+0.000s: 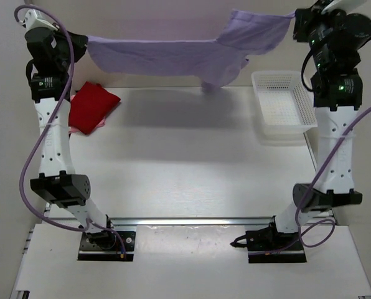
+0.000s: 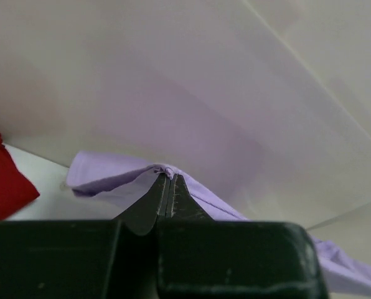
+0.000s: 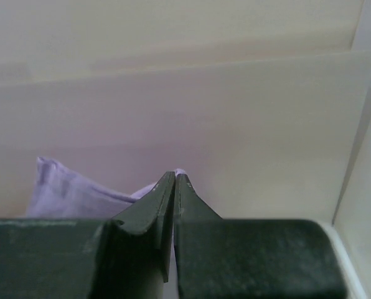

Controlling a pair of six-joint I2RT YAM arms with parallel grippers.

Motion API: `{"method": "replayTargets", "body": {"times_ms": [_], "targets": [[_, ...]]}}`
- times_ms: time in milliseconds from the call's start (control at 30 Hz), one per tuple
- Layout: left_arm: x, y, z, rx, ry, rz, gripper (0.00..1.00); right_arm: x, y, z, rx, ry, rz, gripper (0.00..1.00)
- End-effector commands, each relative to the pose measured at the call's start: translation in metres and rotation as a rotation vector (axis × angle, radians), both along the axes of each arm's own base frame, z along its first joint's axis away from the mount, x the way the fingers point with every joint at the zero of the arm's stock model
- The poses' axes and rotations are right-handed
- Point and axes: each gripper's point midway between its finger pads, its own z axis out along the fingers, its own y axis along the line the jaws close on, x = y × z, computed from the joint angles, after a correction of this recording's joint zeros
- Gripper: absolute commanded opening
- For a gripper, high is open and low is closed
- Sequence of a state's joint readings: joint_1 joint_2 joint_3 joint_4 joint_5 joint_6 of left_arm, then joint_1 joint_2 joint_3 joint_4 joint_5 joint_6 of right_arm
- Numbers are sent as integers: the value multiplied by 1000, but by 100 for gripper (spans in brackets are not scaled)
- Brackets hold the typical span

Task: Fold and stack the t-shirts
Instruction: Flatten out the tshirt

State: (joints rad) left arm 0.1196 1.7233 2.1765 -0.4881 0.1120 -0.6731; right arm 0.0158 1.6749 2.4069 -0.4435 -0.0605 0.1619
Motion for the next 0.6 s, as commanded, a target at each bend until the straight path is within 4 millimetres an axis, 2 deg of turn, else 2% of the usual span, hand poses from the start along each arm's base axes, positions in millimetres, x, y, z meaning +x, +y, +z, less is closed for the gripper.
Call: {"method": "replayTargets", "body": {"times_ms": [0,33,67,100,133,167,233,267,300,333,367,400,433,467,533,567], "targets": [[-13,13,-17,27,42,44,0,9,-1,-60,-28,155,-74,0],[-17,10,-28,41,60,45,0,3,2,-83,-41,194,-107,0],[-21,9,-31,47,60,57,0,0,6,-90,-30,193,-130,0],[-29,8,-49,61,98,69,0,-11,4,-117,-38,242,-146,0],[-37,2,-72,68,135,65,0,-9,11,-161,-45,324,-131,0],[-43,-2,-76,83,130,64,0,-25,13,-162,-31,312,-129,0],[-70,2,-129,90,212,86,0,-51,17,-241,-4,459,-109,0],[-85,-1,-130,85,200,81,0,-59,25,-262,-3,497,-95,0],[-94,3,-179,82,293,91,0,-76,27,-302,-18,574,-88,0],[-110,10,-212,78,352,123,0,-92,26,-339,-10,644,-85,0],[-124,17,-219,69,353,152,0,-104,31,-358,-6,692,-68,0],[-136,19,-261,57,433,155,0,-125,32,-395,-14,778,-43,0],[-151,19,-292,35,487,159,0,-143,31,-423,-3,836,-34,0],[-163,16,-316,24,529,149,0,-164,38,-452,16,900,5,0],[-176,8,-346,7,593,111,0,-195,43,-489,48,992,55,0],[-186,6,-368,3,653,98,0,-212,49,-502,74,1034,93,0]]}}
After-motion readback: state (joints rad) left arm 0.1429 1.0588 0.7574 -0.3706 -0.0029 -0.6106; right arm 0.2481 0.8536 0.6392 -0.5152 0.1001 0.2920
